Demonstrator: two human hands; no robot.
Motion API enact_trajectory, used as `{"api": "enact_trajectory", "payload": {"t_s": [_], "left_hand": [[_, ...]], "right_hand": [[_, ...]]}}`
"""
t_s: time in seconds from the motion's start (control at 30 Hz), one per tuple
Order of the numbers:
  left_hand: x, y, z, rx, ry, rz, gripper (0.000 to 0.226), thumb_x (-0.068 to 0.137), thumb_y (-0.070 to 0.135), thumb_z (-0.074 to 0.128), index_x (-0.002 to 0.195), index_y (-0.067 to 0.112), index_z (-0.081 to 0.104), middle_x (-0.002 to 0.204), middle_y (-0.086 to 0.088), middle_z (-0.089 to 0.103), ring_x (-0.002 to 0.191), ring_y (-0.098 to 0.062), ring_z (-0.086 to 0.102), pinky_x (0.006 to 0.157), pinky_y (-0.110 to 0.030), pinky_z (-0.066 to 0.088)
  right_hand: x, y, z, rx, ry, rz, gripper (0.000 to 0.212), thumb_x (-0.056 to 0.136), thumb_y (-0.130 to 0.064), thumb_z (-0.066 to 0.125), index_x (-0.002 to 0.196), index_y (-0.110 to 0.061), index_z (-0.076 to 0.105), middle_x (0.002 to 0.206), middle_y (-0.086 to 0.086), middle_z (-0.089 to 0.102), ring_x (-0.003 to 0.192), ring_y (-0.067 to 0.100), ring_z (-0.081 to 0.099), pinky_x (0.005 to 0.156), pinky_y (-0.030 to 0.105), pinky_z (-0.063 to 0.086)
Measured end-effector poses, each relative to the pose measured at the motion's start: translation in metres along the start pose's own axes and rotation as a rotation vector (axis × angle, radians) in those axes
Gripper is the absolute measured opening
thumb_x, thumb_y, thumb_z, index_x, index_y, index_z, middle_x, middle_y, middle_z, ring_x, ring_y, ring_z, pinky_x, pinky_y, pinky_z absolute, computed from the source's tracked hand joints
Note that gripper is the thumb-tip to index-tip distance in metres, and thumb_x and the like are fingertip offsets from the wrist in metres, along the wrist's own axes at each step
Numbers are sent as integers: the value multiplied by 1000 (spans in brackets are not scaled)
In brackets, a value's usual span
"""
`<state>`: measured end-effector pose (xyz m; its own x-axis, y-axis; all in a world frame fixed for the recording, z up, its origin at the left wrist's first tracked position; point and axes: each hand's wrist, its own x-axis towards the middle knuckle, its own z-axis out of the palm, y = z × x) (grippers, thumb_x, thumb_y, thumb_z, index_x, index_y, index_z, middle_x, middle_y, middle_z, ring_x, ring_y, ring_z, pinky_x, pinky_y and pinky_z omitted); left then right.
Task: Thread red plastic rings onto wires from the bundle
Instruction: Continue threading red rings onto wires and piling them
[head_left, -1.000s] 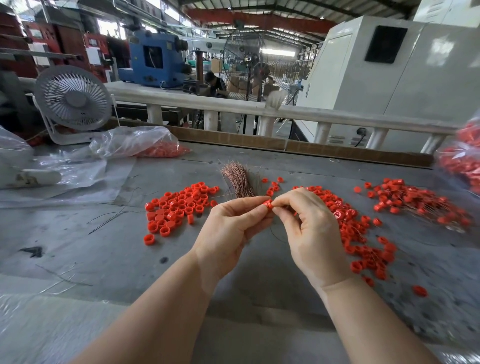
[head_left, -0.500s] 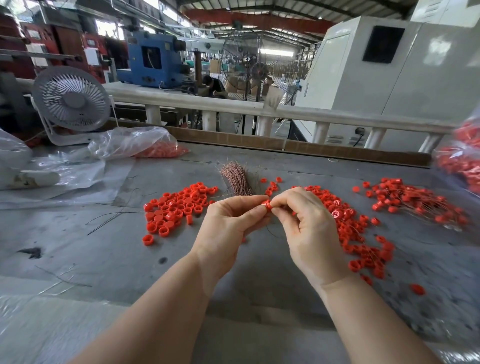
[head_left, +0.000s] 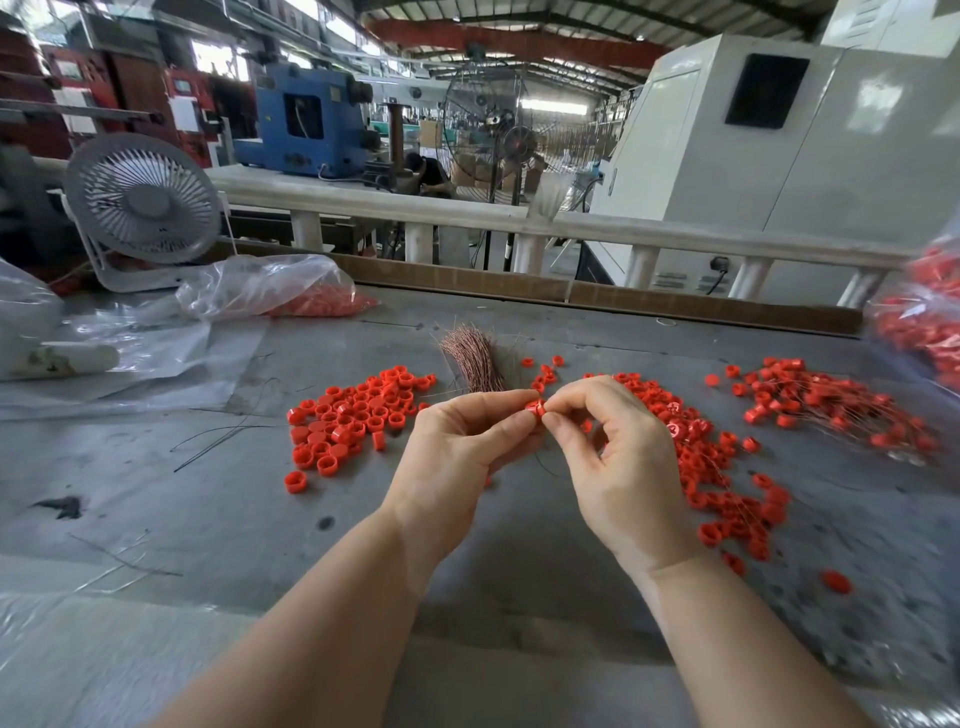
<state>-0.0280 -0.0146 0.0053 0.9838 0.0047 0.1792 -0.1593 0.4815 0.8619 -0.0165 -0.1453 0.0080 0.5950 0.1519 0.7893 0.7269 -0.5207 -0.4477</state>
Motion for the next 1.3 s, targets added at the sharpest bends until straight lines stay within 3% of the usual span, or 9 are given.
{"api": "enact_trajectory", "payload": {"t_s": [0.3, 0.43, 0.73, 1.13, 1.3], "left_hand": [[-1, 3, 1, 16, 16, -46, 18, 77, -4, 60, 80, 8, 73, 79, -8, 73, 75, -12, 70, 67, -17, 54], [-1, 5, 2, -71, 11, -89, 25, 79, -7, 56, 72, 8, 75, 76, -8, 73, 71, -12, 70, 62, -15, 54], [0, 1, 0, -116, 2, -126, 17, 68, 2, 62, 81, 3, 73, 80, -10, 73, 74, -12, 70, 64, -16, 54], [1, -1, 0, -136, 7, -167, 15, 69, 1, 61, 73, 4, 75, 78, -11, 72, 73, -13, 70, 63, -15, 54], [0, -1, 1, -141, 27, -169, 15, 79, -7, 57, 83, -1, 70, 80, -13, 72, 72, -14, 70, 64, -17, 55]], "right_hand": [[2, 0, -2, 12, -32, 0, 8, 82, -8, 59, 76, -6, 64, 76, -3, 59, 74, 8, 51, 70, 22, 43], [2, -1, -1, 28, -44, 20, 8, 82, -8, 58, 78, -6, 66, 79, -3, 60, 76, 5, 52, 72, 17, 42], [1, -4, 0, -16, -26, 38, 10, 82, -10, 58, 77, -6, 65, 77, -2, 60, 73, 9, 53, 69, 23, 44], [0, -7, -1, -65, -41, 17, 12, 83, -8, 57, 75, -3, 65, 74, 3, 59, 71, 17, 55, 67, 33, 45], [0, -6, -1, -36, -46, 38, 7, 83, -2, 62, 76, -4, 65, 76, 2, 60, 73, 17, 56, 69, 32, 46]]}}
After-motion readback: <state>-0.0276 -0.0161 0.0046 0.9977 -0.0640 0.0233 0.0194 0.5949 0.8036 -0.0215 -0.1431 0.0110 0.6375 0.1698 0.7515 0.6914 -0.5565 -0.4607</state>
